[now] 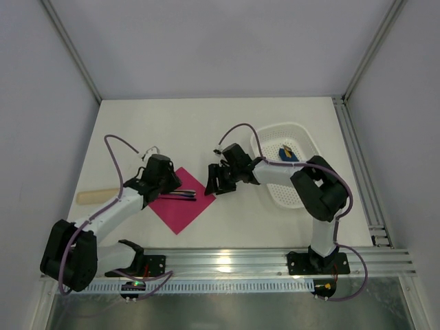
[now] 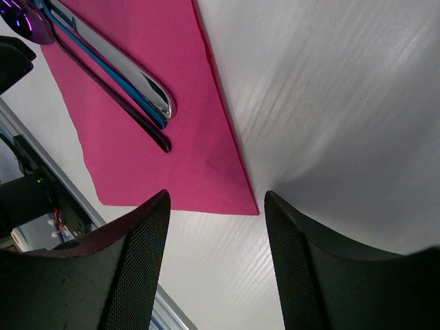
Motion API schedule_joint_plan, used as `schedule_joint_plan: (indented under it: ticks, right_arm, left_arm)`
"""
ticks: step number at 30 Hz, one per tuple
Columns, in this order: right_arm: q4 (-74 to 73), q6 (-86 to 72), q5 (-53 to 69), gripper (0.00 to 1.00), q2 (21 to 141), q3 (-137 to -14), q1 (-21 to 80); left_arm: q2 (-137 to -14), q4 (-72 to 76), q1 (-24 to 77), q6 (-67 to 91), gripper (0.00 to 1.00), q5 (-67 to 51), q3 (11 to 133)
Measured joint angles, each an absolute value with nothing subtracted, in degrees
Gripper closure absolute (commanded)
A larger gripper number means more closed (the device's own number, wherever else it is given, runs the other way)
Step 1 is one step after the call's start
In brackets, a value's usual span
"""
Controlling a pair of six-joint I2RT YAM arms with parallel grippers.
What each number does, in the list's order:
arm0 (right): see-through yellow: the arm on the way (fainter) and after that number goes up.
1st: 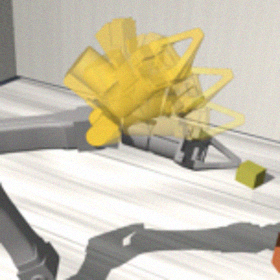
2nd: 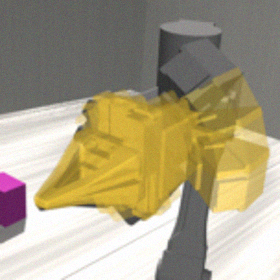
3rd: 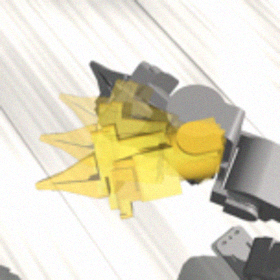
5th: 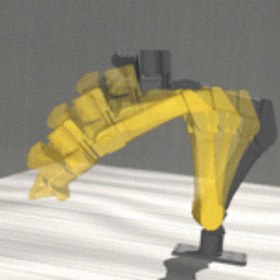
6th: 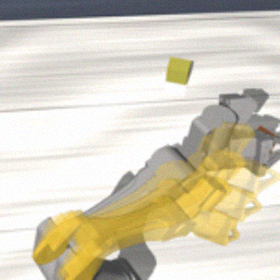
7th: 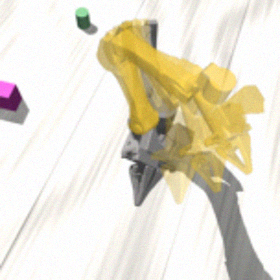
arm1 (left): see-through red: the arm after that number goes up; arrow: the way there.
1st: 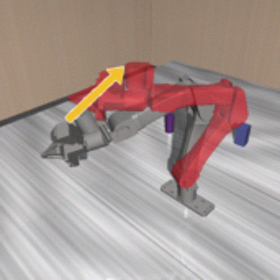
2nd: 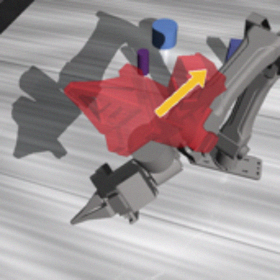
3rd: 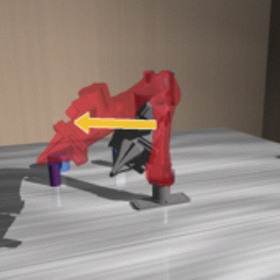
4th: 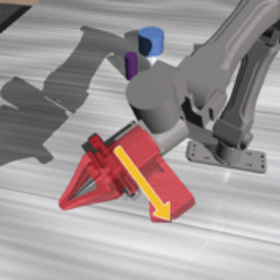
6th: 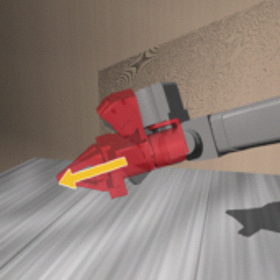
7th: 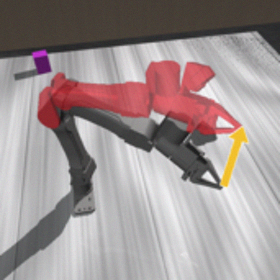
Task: Place the utensils on the paper napkin and roll it up
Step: Roll the napkin at the center of the board.
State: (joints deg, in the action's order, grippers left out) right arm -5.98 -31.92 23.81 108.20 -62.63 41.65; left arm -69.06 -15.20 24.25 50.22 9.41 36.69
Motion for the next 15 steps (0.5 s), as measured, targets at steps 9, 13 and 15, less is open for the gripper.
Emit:
schedule_joint_plan:
  ticks: [9, 13, 15]
  right_arm:
    - [-4.71, -33.19, 24.75, 0.46, 109.38, -63.24, 42.52]
    - [-4.36, -33.21, 25.43, 0.48, 109.65, -63.24, 43.07]
    - [-4.23, -33.32, 25.91, 0.49, 109.82, -63.24, 43.24]
  left_arm:
    - [-64.12, -16.01, 24.25, 49.06, 0.52, 10.35, 36.23]
    - [-62.54, -16.75, 24.25, 48.99, 0.51, 10.33, 36.25]
    - [-61.91, -17.23, 24.25, 48.97, 0.51, 10.31, 36.25]
